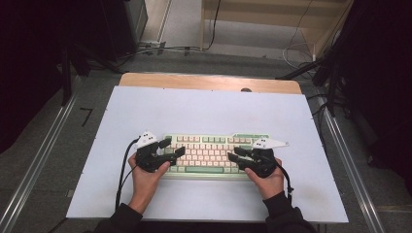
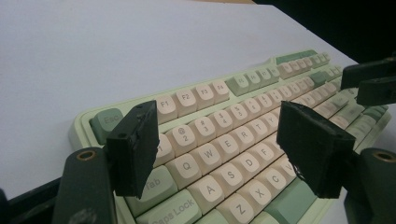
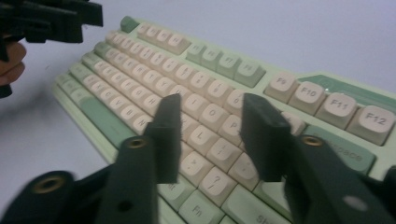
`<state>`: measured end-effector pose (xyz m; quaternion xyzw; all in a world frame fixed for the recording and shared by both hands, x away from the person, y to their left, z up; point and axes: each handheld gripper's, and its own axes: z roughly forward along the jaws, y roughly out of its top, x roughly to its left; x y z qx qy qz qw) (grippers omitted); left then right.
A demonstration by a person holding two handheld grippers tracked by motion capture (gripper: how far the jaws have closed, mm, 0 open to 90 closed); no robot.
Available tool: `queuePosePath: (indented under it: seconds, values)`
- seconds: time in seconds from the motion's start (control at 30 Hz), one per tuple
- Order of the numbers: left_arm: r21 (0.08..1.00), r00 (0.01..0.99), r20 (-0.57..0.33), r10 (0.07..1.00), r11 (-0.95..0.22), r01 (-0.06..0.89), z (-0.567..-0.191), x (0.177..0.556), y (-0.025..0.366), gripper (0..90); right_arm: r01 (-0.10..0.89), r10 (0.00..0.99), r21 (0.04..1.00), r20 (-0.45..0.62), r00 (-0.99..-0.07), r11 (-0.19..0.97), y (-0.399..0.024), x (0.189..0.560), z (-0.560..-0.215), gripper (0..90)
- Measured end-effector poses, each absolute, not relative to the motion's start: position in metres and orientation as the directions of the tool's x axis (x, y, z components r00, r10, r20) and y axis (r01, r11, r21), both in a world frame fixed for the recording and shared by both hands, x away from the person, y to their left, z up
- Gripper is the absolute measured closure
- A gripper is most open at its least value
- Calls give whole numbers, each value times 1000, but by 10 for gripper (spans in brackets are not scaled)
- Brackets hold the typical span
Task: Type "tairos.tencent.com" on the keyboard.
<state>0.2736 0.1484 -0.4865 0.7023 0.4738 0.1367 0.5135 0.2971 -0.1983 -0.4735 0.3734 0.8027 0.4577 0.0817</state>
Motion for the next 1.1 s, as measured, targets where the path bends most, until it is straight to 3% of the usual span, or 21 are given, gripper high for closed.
queuePosePath:
  seconds: [0.07,0.13,0.67,0.87,0.97,1.0,1.1]
  values:
    - [851,514,-294,806,-24,525,-487,274,148,301,526,687,799,208,-696,291,-199,299,-474,424]
    - [851,515,-291,806,-28,524,-487,274,147,301,535,702,796,208,-681,284,-200,301,-475,383]
    - [835,528,-306,792,-44,549,-488,278,132,299,541,716,796,210,-666,270,-203,303,-475,372]
    - [847,584,-295,756,-76,527,-487,280,122,572,545,714,794,214,-666,270,-203,303,-475,375]
    - [851,624,-295,724,-98,516,-487,282,117,850,544,712,794,214,-668,272,-202,303,-476,378]
    - [849,631,-301,716,-100,519,-487,284,116,900,545,712,793,216,-669,271,-202,303,-476,380]
    - [846,642,-282,713,-131,517,-486,288,110,900,545,711,795,220,-668,267,-202,303,-476,384]
